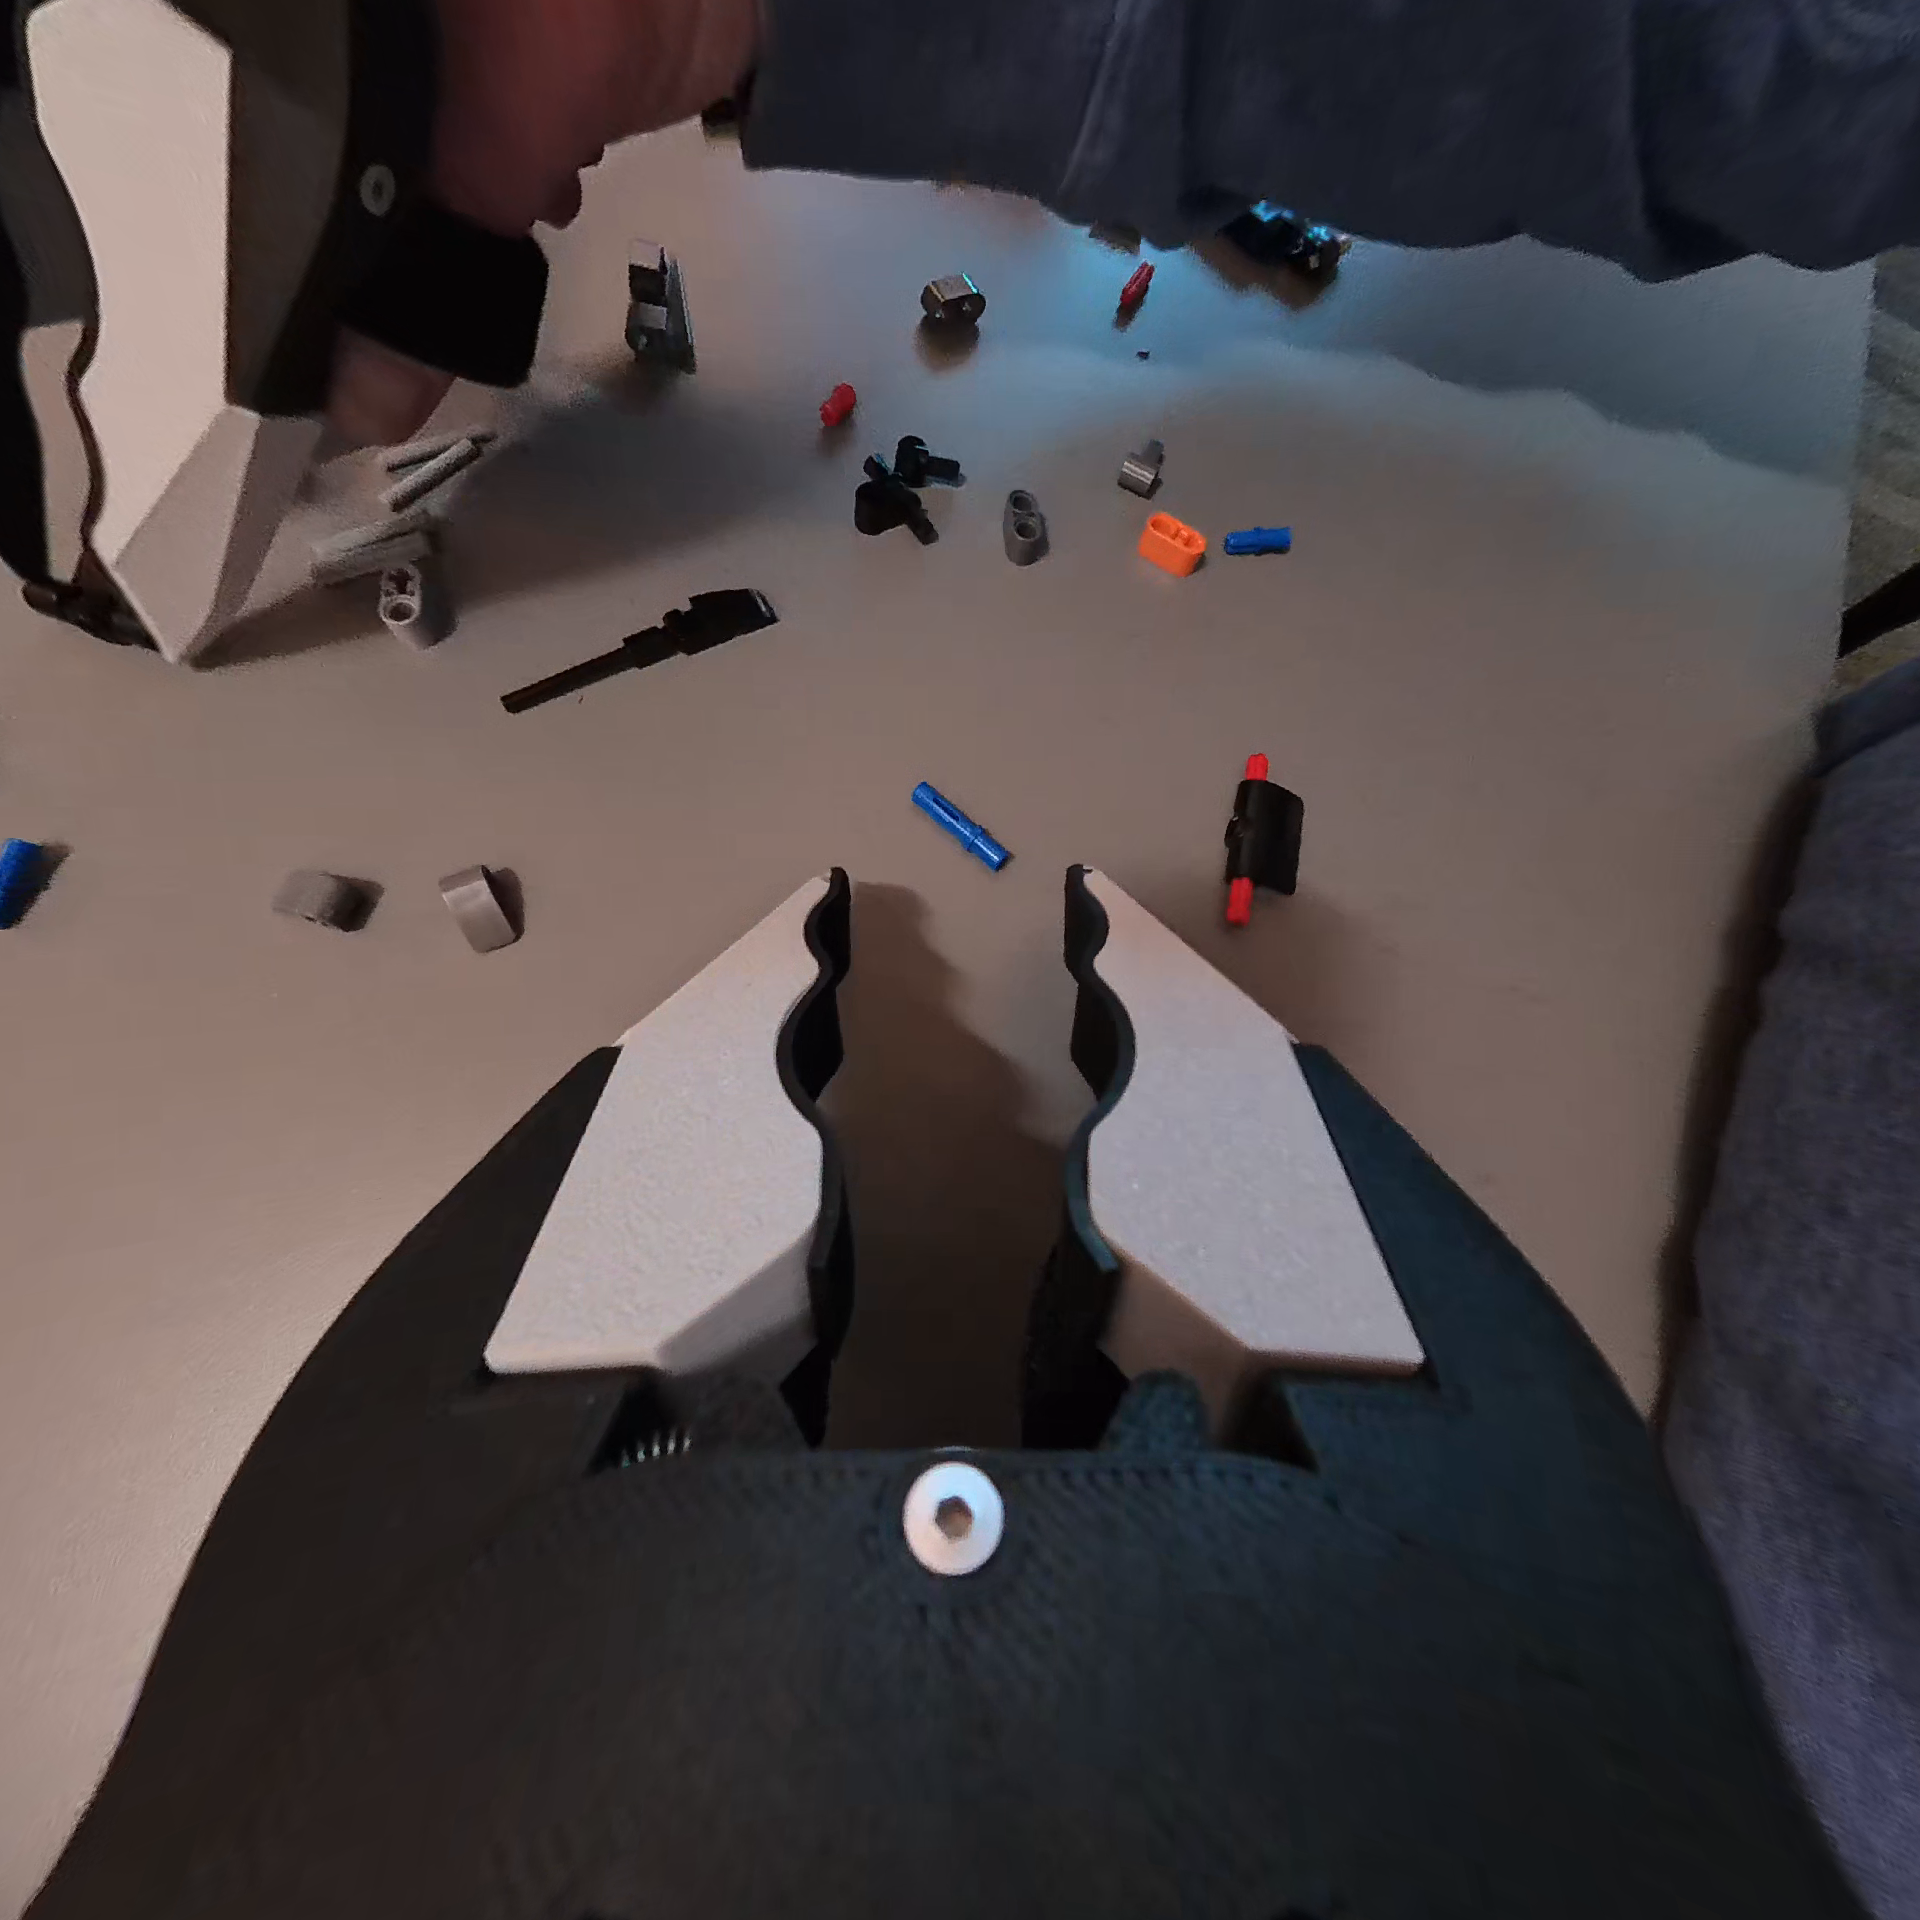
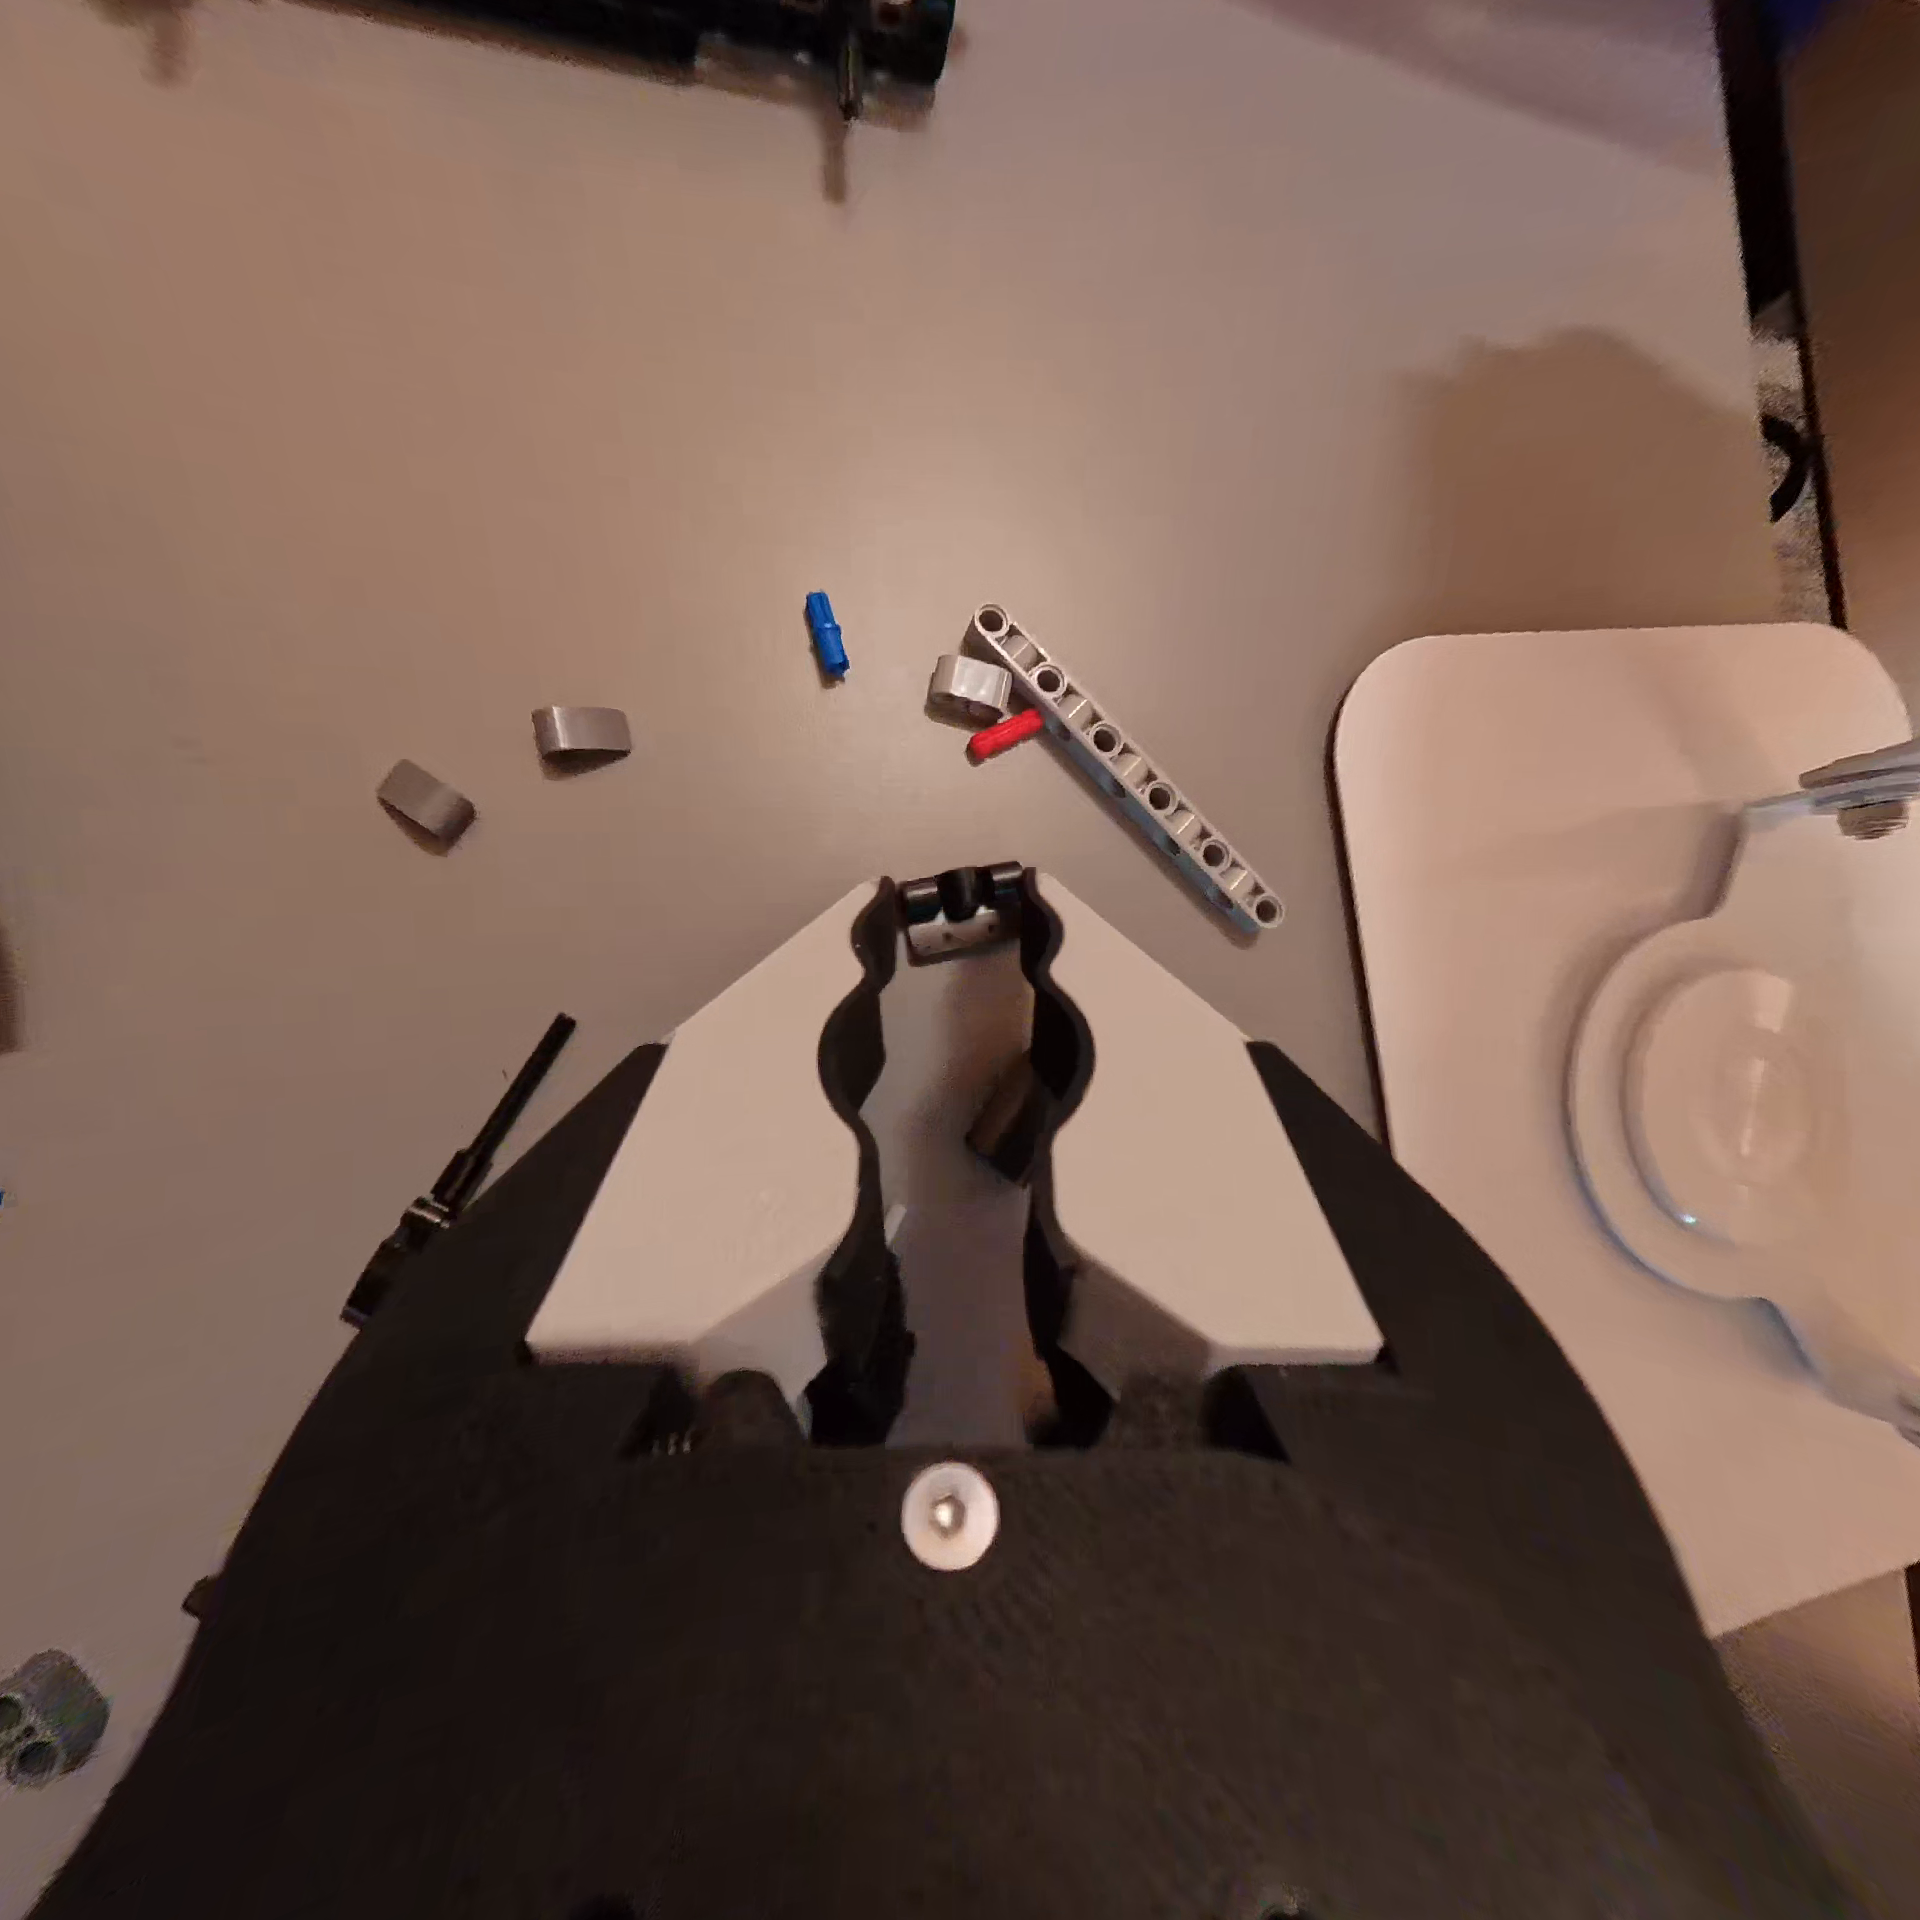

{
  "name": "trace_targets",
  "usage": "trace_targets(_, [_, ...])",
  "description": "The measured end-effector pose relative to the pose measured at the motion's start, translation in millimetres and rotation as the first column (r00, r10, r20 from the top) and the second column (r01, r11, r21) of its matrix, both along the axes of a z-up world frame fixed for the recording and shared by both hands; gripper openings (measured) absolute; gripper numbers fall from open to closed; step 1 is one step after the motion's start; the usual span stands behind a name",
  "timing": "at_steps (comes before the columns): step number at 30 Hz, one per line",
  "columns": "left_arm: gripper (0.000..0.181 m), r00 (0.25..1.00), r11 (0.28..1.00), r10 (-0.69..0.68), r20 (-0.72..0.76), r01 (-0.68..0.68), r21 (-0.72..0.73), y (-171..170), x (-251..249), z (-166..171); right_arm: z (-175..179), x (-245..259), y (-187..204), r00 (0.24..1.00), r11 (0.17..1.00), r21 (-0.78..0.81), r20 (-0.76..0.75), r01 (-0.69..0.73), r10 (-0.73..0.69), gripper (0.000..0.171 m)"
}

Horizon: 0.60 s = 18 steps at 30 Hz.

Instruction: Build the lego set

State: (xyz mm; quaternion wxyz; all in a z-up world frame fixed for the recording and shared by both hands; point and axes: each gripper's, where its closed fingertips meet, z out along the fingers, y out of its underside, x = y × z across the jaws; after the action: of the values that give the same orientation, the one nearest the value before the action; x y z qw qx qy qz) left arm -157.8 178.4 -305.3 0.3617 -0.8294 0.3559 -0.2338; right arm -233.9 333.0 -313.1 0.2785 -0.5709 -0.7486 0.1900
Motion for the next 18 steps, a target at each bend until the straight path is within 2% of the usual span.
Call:
trace_targets(4, [0.040, 0.999, 1.000, 0.002, 0.040, -0.002, -0.015, 2.4, 1.2, 3.2, -0.7, 2.5, -0.5, 1.000, 1.000, -0.031, 0.003, 0.001, -0.001, 0.012])
trace_targets(10, [0.038, 0.994, 1.000, 0.023, 0.107, -0.021, -0.013, 7.2, -0.3, 11.3, 0.6, 10.5, -2.7, 1.000, 0.996, -0.091, 0.000, 0.005, -0.006, 0.011])
trace_targets(18, [0.037, 0.995, 0.999, 0.031, 0.097, -0.033, 0.019, 8.8, -0.5, 13.7, 11.8, 23.0, -16.4, 1.000, 0.986, -0.167, -0.029, -0.001, -0.004, 0.001])
